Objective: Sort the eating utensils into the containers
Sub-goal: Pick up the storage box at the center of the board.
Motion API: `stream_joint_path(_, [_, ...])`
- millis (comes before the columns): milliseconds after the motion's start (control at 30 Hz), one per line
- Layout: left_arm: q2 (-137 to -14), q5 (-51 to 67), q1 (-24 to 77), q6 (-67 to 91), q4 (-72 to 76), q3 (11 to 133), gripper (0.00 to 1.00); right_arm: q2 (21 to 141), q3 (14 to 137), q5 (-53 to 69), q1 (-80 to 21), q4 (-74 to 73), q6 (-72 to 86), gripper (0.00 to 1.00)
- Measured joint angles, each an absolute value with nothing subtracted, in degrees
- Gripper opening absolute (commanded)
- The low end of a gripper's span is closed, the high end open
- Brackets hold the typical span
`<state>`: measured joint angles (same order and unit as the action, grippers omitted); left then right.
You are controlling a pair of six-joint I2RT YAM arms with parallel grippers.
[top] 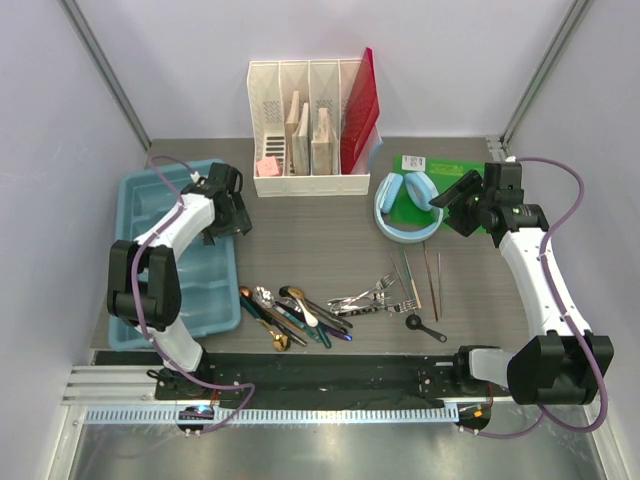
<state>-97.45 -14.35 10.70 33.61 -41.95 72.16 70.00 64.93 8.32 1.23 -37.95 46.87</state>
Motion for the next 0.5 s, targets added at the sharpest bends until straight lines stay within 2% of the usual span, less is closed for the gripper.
stream_joint_path(100, [-97.8,-13.85,10.7,33.34,-41.85,72.05,0.75,70.0,64.9,8.47,1.23,-37.95,46.89,0.62])
stream_joint_path(200, [-97.62,-12.49,10.7,33.36,-39.77,69.12,0.63,70.17,64.6,8.82,1.23,-37.95,46.89,0.62])
stream_joint_path(233, [-97.62,-11.9,10.7,33.36,-39.07,67.64,0.56,70.46,64.58,9.02,1.23,-37.95,46.89,0.63])
stream_joint_path(300, [-97.65,-10.5,10.7,33.45,-38.52,64.34,0.48,71.2,64.53,9.39,1.23,-37.87,46.89,0.62])
stream_joint_path(400, [-97.71,-8.69,10.7,32.23,-38.48,63.2,0.02,72.23,64.4,9.82,1.23,-37.85,46.89,0.62])
stream_joint_path(500, [-97.78,-9.78,10.98,27.59,-39.35,63.61,0.0,73.03,64.31,10.26,1.23,-37.87,46.89,0.62])
